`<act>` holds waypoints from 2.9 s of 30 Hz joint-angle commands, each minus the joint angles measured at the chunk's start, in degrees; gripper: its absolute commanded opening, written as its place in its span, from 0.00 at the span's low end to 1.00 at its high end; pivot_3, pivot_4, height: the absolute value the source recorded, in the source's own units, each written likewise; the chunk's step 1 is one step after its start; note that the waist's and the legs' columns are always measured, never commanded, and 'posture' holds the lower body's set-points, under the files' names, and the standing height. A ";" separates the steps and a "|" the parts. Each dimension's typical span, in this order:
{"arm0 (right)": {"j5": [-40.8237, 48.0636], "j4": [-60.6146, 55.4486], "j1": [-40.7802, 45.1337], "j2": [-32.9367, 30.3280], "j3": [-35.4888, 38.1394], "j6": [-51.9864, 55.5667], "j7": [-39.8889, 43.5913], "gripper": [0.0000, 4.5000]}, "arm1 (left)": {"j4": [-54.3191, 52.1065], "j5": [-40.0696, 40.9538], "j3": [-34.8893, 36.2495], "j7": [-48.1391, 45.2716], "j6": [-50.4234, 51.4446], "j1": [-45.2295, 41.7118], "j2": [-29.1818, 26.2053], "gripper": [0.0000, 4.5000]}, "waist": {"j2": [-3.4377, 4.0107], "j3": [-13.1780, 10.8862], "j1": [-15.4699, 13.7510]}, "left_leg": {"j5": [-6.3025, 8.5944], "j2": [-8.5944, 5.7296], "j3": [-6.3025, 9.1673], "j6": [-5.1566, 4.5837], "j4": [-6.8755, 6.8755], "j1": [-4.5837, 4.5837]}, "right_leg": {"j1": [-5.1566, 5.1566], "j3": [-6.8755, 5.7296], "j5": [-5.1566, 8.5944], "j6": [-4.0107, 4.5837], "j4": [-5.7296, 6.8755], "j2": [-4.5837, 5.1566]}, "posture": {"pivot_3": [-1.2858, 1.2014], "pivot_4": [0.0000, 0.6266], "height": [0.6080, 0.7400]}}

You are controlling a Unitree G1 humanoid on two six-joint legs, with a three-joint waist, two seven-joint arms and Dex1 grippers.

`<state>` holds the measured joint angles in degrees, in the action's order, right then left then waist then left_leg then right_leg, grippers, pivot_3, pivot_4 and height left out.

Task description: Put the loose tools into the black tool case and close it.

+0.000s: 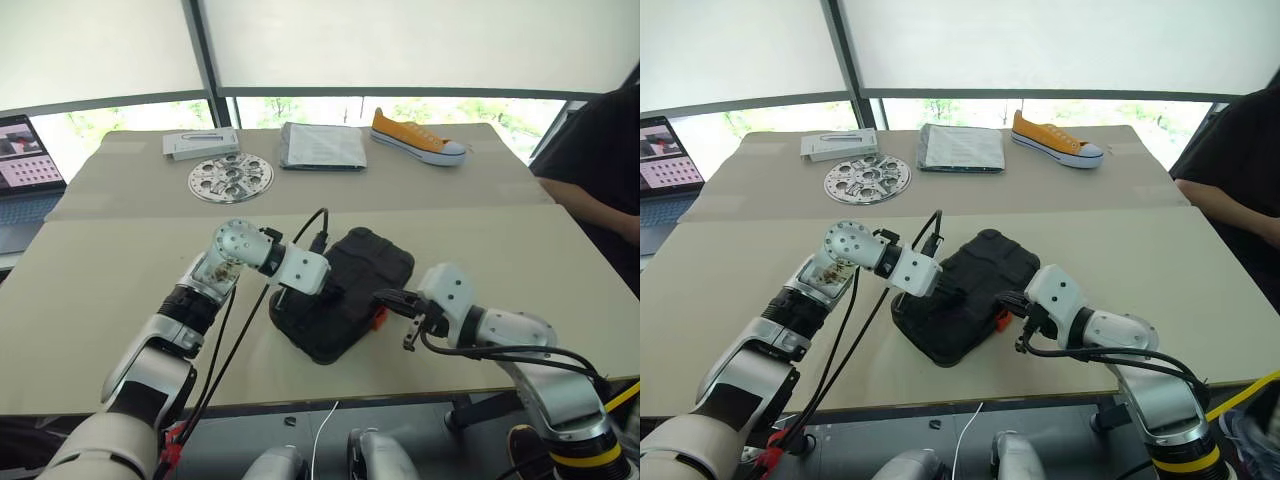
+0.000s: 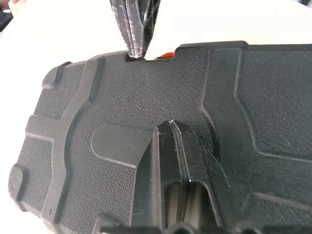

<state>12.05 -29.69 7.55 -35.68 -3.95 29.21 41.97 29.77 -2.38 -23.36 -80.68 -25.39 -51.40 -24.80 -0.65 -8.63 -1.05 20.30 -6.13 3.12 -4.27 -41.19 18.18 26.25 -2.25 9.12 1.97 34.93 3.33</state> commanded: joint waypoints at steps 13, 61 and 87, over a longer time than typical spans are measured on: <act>6.41 -1.72 -6.62 4.21 3.54 6.86 -4.58 0.47 | 3.07 -3.59 -3.24 -1.11 -0.49 2.20 -2.10 0.00 | 0.01 0.22 0.30 | 0.00 0.04 -0.02 0.01 0.13 -0.07 | -0.06 0.05 0.03 -0.06 -0.01 0.01 | 0.52 0.24 1.00; 4.94 3.86 -6.44 3.09 1.46 -1.81 -1.75 0.27 | 2.71 -3.68 -3.07 -1.06 0.10 1.96 -3.49 0.00 | 0.02 0.26 0.36 | -0.02 0.03 -0.03 0.03 0.21 -0.12 | -0.05 0.06 0.03 -0.05 -0.02 0.00 | 0.52 0.24 1.00; 6.01 -0.10 -9.73 -1.69 3.59 0.81 -1.30 0.86 | 2.91 -4.08 -3.56 -0.67 -1.04 2.28 -3.27 0.00 | 0.01 0.26 0.31 | -0.01 0.03 -0.03 0.03 0.22 -0.12 | -0.06 0.06 0.05 -0.07 -0.05 0.00 | 0.52 0.24 1.00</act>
<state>17.00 -27.83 -1.81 -36.65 -2.74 30.40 40.06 30.28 -2.43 -23.79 -80.29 -26.60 -51.30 -26.97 -0.63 -8.37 -0.74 20.29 -6.09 3.09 -4.24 -40.97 18.06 26.19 -2.19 9.17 1.90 34.88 3.33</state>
